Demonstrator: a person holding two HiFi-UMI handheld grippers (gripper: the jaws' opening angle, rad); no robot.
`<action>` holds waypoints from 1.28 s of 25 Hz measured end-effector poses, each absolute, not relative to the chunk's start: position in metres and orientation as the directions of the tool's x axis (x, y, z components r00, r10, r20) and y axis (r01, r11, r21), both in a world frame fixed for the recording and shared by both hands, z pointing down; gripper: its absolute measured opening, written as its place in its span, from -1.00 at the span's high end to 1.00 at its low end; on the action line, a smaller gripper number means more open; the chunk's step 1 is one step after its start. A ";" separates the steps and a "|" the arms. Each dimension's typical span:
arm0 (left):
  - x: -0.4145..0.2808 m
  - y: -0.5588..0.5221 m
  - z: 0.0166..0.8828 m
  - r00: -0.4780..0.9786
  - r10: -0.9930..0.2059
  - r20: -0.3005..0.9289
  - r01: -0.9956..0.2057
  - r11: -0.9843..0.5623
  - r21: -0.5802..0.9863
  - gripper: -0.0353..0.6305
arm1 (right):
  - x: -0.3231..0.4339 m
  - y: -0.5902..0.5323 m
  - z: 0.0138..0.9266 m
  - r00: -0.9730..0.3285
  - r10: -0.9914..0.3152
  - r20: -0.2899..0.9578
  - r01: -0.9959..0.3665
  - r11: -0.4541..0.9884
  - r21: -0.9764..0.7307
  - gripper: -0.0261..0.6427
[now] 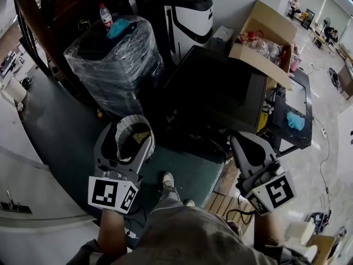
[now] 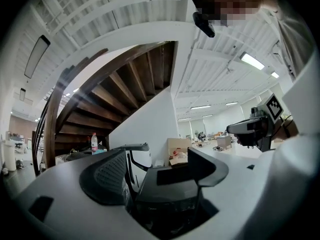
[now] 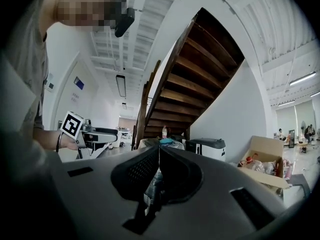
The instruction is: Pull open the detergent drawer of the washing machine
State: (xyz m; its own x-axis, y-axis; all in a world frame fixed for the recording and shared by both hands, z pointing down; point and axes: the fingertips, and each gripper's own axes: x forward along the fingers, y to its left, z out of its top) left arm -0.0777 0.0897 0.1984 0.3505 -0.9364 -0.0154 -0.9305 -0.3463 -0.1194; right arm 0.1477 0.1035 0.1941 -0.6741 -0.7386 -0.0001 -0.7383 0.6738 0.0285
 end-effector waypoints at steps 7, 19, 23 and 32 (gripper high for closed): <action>-0.098 0.026 0.223 0.372 -0.928 0.028 -0.927 -0.373 -0.041 -0.28 | 0.119 0.042 0.199 -0.654 -0.756 0.033 -0.755 0.655 0.026 0.83; -0.131 -0.083 0.284 0.461 -0.878 0.126 -0.880 -0.436 0.187 -0.29 | 0.075 -0.055 0.223 -0.633 -0.764 0.125 -0.767 0.641 0.036 0.83; -0.142 -0.110 0.307 0.491 -0.858 0.151 -0.859 -0.448 0.247 -0.30 | 0.058 -0.082 0.230 -0.617 -0.775 0.137 -0.780 0.626 0.029 0.83; -0.158 -0.152 0.370 0.554 -0.818 0.153 -0.766 -0.429 0.478 -0.30 | 0.027 -0.120 0.260 -0.590 -0.783 0.198 -0.795 0.606 0.030 0.83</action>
